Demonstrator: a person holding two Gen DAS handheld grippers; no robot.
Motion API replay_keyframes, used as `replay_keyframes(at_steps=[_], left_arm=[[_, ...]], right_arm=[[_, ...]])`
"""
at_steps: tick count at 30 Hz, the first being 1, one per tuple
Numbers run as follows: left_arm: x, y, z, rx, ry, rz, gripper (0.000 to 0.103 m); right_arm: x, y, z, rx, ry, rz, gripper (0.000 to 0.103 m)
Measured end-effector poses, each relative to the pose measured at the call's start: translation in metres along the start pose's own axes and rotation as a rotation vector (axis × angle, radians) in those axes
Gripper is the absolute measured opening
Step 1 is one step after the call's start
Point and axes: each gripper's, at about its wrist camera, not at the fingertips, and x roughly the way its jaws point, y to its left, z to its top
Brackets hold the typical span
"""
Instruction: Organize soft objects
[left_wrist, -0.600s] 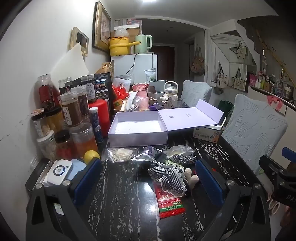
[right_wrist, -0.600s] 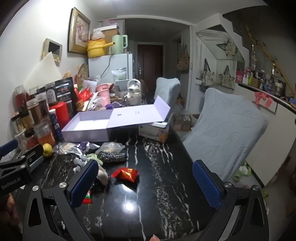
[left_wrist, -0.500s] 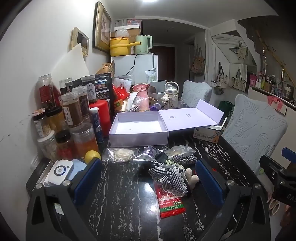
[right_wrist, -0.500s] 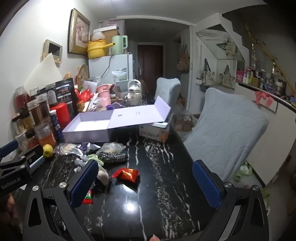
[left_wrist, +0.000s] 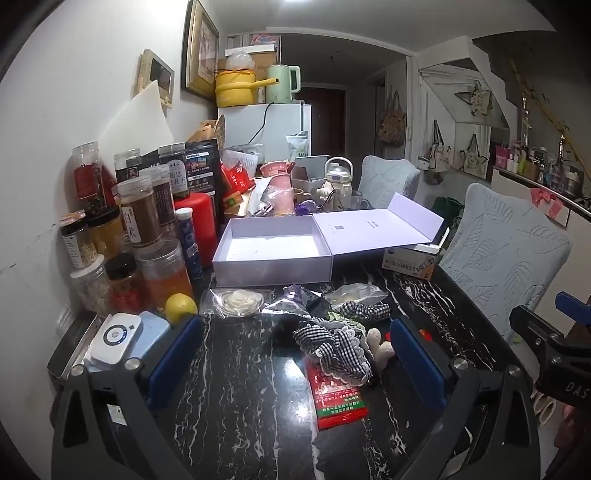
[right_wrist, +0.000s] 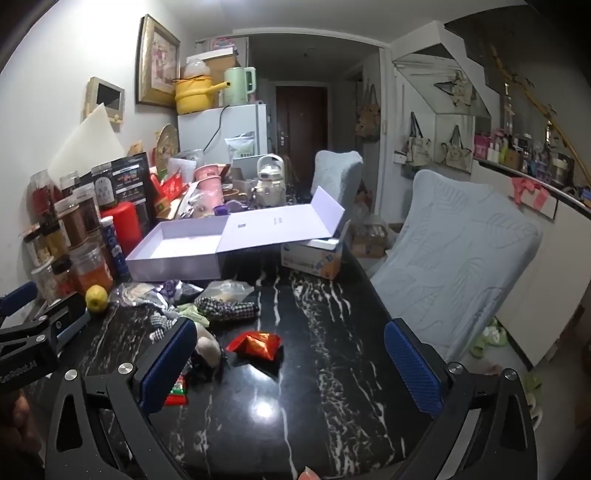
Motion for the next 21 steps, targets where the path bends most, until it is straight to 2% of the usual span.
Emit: replay_keyframes(at_steps=[21], left_arm=[[-0.0054, -0.0028, -0.0011, 0.013, -0.015, -0.021, 0.103]], right_arm=[[-0.002, 0.0051, 0.0013, -0.009, -0.005, 0.01, 0.103]])
